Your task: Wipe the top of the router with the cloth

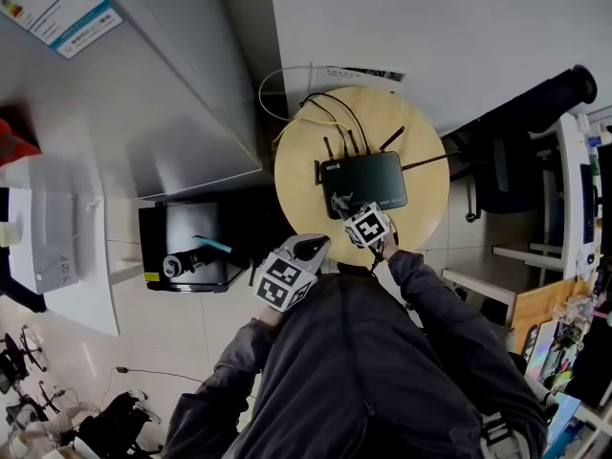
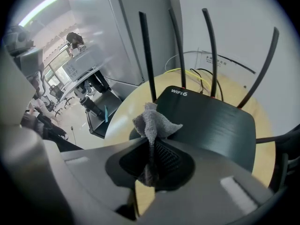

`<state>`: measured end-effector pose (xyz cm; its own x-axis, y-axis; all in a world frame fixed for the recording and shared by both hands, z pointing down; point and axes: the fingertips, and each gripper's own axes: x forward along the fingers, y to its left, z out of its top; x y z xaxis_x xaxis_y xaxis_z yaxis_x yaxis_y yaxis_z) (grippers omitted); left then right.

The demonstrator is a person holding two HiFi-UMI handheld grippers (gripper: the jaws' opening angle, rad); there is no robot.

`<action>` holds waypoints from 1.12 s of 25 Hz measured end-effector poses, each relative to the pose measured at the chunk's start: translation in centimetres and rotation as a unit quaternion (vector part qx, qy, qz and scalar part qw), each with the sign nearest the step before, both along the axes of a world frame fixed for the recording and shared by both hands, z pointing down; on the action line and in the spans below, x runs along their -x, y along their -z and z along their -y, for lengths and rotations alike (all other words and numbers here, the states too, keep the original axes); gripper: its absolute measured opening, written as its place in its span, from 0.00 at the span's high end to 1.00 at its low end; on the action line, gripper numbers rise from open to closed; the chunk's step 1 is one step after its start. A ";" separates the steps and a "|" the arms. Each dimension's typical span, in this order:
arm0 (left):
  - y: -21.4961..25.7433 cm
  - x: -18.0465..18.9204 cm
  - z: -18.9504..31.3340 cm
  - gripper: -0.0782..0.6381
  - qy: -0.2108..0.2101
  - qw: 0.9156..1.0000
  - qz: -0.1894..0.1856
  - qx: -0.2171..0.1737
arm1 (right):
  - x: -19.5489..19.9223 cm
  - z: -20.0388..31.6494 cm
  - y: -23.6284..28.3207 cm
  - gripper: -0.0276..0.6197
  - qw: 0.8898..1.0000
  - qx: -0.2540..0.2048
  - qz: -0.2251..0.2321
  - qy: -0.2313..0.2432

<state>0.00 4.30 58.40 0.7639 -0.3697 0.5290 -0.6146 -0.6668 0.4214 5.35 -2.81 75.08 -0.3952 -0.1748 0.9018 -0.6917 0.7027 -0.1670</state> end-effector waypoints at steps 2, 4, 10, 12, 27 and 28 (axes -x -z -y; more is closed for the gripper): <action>0.0 -0.2 0.1 0.89 -0.002 1.000 -0.001 -0.001 | -1.4 0.4 0.1 0.91 1.000 -0.005 -0.002 -0.009; -0.1 -0.4 0.2 0.89 -0.004 1.000 -0.002 -0.001 | -2.7 0.8 0.1 0.91 1.000 -0.007 -0.002 -0.018; 0.0 -1.7 0.7 0.89 -0.012 1.000 -0.003 0.000 | -7.8 1.7 0.0 0.91 0.998 -0.007 -0.017 -0.055; 0.0 -2.1 0.8 0.89 -0.014 1.000 -0.003 0.001 | -9.3 2.0 0.0 0.91 0.998 -0.007 -0.021 -0.065; 0.0 -6.5 2.0 0.89 -0.021 1.000 0.000 0.004 | -18.0 3.5 0.0 0.91 0.994 -0.025 -0.046 -0.094; -0.1 -6.8 2.0 0.89 -0.021 1.000 0.001 0.005 | -18.4 3.5 0.0 0.91 0.994 -0.026 -0.047 -0.097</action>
<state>6.78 2.35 58.47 0.7783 -0.3316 0.5332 -0.5860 -0.6886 0.4271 23.80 -6.32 75.10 -0.2647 -0.2862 0.9209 -0.8255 0.5609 -0.0629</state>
